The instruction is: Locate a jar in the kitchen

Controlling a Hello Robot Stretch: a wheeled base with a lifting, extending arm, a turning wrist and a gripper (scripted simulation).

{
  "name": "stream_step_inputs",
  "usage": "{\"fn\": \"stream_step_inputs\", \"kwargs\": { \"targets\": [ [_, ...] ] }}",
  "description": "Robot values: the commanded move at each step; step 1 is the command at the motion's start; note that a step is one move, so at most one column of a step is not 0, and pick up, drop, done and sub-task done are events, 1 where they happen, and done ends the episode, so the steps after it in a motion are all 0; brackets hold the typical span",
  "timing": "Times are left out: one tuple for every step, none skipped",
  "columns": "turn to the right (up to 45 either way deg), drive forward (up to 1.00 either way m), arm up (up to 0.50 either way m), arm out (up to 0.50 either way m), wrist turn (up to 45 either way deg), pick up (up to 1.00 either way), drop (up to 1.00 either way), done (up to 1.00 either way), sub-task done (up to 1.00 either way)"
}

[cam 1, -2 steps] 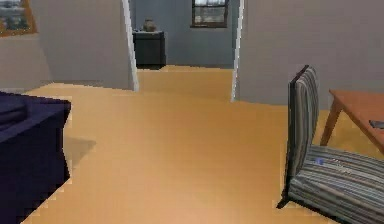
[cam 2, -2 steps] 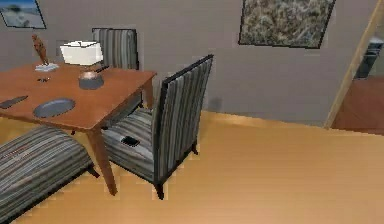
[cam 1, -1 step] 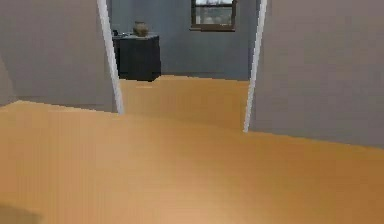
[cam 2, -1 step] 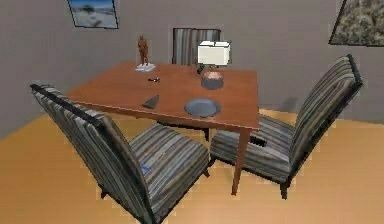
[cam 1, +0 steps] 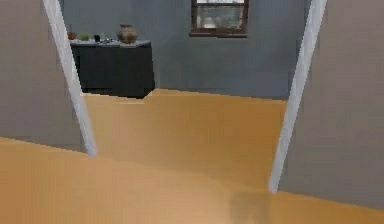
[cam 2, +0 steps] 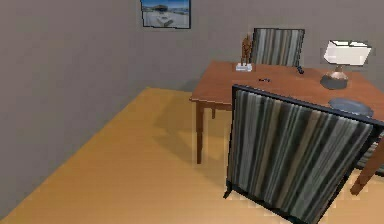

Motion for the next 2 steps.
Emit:
{"fn": "stream_step_inputs", "kwargs": {
  "targets": [
    [3.0,0.0,0.0,0.0,0.0,0.0,0.0,0.0,0.0],
    [0.0,1.0,0.0,0.0,0.0,0.0,0.0,0.0,0.0]
  ]
}}
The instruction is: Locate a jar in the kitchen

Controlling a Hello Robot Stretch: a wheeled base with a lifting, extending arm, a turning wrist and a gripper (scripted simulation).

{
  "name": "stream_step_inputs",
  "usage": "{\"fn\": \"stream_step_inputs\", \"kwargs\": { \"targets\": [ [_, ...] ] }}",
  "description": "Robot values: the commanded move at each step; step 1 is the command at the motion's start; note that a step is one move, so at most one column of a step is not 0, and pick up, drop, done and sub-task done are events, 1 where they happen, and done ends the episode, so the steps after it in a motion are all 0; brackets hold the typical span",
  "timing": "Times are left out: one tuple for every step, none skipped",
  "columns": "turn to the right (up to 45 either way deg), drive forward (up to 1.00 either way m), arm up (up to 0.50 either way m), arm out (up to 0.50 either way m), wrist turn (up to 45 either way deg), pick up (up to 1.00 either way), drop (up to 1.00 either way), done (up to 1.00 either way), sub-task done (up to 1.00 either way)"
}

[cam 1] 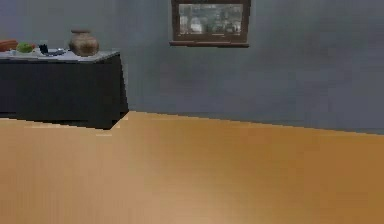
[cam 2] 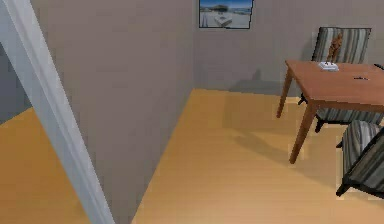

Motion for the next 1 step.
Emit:
{"fn": "stream_step_inputs", "kwargs": {
  "targets": [
    [0.0,0.2,0.0,0.0,0.0,0.0,0.0,0.0,0.0]
  ]
}}
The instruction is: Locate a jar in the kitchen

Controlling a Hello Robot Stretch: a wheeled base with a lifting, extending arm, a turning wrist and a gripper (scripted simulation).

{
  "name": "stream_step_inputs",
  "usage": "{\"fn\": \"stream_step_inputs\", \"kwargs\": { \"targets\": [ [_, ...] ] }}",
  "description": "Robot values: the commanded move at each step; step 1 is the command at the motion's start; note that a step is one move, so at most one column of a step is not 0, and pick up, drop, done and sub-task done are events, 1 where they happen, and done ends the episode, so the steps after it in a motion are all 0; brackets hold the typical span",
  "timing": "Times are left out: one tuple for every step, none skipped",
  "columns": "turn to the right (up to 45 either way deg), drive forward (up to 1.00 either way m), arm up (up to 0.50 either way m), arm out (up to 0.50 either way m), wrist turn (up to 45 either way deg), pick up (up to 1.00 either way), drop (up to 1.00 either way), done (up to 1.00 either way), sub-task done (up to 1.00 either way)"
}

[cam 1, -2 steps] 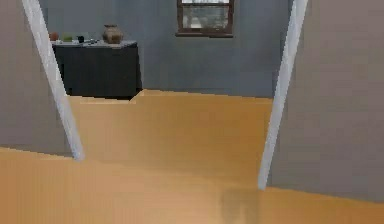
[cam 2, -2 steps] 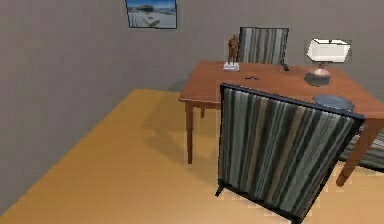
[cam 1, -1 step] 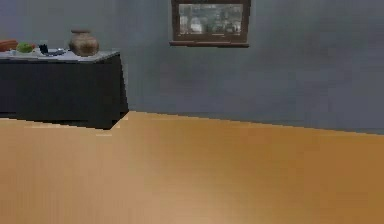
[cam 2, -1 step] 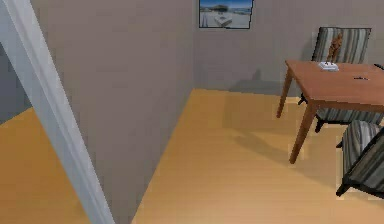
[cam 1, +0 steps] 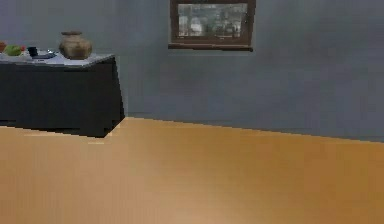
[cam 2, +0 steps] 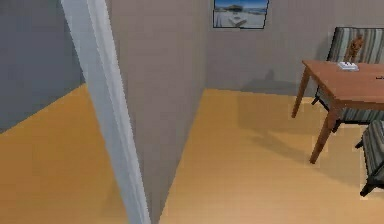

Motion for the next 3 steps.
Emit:
{"fn": "stream_step_inputs", "kwargs": {
  "targets": [
    [9.0,0.0,0.0,0.0,0.0,0.0,0.0,0.0,0.0],
    [0.0,0.6,0.0,0.0,0.0,0.0,0.0,0.0,0.0],
    [45.0,0.0,0.0,0.0,0.0,0.0,0.0,0.0,0.0]
  ]
}}
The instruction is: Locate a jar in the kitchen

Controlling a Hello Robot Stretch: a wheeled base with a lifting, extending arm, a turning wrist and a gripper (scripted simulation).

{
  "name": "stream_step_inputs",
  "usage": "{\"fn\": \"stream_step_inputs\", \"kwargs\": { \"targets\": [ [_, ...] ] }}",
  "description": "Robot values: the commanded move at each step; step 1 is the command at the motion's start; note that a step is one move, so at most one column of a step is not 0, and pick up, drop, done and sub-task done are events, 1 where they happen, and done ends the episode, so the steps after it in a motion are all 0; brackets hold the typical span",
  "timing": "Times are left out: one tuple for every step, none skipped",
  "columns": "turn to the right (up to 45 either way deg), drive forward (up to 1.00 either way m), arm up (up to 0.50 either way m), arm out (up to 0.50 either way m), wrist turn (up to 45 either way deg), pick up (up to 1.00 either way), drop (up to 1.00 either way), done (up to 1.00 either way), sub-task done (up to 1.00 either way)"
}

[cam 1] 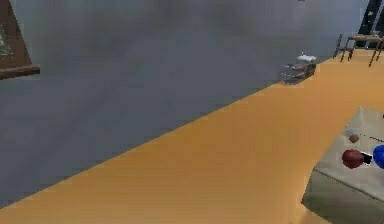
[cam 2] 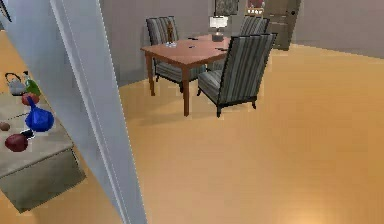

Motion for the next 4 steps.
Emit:
{"fn": "stream_step_inputs", "kwargs": {
  "targets": [
    [9.0,0.0,0.0,0.0,0.0,0.0,0.0,0.0,0.0],
    [0.0,0.8,0.0,0.0,0.0,0.0,0.0,0.0,0.0],
    [45.0,0.0,0.0,0.0,0.0,0.0,0.0,0.0,0.0],
    [18.0,0.0,0.0,0.0,0.0,0.0,0.0,0.0,0.0]
  ]
}}
